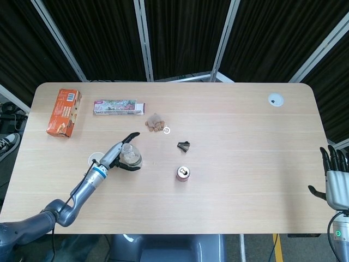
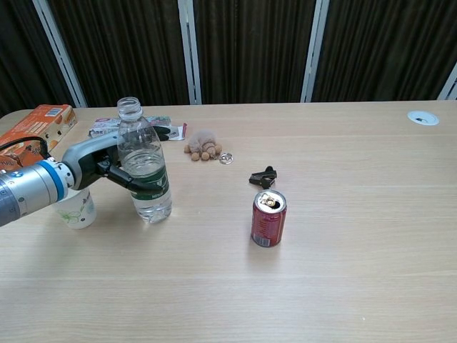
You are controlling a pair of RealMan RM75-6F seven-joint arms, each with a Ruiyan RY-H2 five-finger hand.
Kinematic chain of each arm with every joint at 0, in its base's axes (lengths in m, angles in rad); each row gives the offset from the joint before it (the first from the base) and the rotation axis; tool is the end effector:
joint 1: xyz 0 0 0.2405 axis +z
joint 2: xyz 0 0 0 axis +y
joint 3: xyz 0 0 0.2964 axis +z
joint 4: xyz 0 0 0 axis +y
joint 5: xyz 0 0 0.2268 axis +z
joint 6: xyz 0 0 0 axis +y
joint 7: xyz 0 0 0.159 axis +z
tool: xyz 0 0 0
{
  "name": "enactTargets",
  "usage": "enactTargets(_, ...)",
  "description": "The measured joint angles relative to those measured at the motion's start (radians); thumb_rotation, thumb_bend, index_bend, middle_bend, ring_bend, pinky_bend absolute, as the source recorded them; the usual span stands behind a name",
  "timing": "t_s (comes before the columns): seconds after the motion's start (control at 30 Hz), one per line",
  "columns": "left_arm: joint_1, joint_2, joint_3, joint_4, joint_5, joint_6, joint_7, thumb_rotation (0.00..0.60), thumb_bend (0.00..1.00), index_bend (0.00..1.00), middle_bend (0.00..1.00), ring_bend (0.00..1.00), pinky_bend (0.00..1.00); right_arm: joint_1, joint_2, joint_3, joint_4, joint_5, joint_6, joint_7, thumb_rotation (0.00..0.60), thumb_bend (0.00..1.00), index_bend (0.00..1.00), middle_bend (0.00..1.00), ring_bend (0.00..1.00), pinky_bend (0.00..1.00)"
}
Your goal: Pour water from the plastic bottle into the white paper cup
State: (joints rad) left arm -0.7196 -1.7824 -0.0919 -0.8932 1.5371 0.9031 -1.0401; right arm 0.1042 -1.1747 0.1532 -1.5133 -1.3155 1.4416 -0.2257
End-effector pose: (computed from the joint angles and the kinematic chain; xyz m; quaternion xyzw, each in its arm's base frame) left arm -0.2356 0.4023 -0.0982 -0.5550 -0.6531 -0.4836 0.1778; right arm -0.3857 -0.2295 0.1741 0.5677 -0.3355 0.2993 0.6896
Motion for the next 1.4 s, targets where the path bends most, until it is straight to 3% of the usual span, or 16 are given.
enactTargets(0.1, -0.007, -0.014, 0.000, 0.013, 0.000, 0.009, -0.029, 0.600, 0.02, 0.20, 0.12, 0.07, 0.11, 0.002, -0.001, 0.001, 0.005, 0.006, -0.005, 0.001, 0.600, 0.00, 0.00, 0.00, 0.00, 0.00)
enactTargets(0.33, -0.012, -0.044, 0.004, 0.049, -0.008, 0.024, -0.080, 0.600, 0.38, 0.47, 0.40, 0.30, 0.31, 0.005, -0.004, 0.001, 0.013, 0.011, -0.011, 0.004, 0.600, 0.00, 0.00, 0.00, 0.00, 0.00)
enactTargets(0.47, -0.012, -0.053, -0.001, 0.056, -0.024, 0.025, -0.081, 0.600, 0.43, 0.56, 0.46, 0.36, 0.36, 0.006, -0.005, 0.000, 0.015, 0.012, -0.013, 0.004, 0.600, 0.00, 0.00, 0.00, 0.00, 0.00)
enactTargets(0.8, -0.014, -0.020, -0.036, -0.011, -0.046, 0.056, -0.089, 0.600, 0.41, 0.57, 0.48, 0.37, 0.37, 0.006, -0.003, 0.000, 0.013, 0.013, -0.010, 0.005, 0.600, 0.00, 0.00, 0.00, 0.00, 0.00)
enactTargets(1.17, -0.013, 0.195, -0.093, -0.205, -0.055, 0.118, -0.036, 0.600, 0.41, 0.57, 0.48, 0.37, 0.37, 0.001, 0.004, -0.003, -0.004, 0.001, 0.009, 0.003, 0.600, 0.00, 0.00, 0.00, 0.00, 0.00)
enactTargets(1.3, 0.004, 0.305, -0.083, -0.228, -0.054, 0.115, -0.008, 0.600, 0.40, 0.57, 0.48, 0.37, 0.37, -0.004, 0.008, -0.006, -0.019, -0.009, 0.023, -0.004, 0.600, 0.00, 0.00, 0.00, 0.00, 0.00)
enactTargets(1.4, 0.025, 0.367, -0.047, -0.212, -0.042, 0.105, 0.011, 0.600, 0.40, 0.57, 0.48, 0.37, 0.37, -0.007, 0.010, -0.008, -0.032, -0.016, 0.034, -0.013, 0.600, 0.00, 0.00, 0.00, 0.00, 0.00)
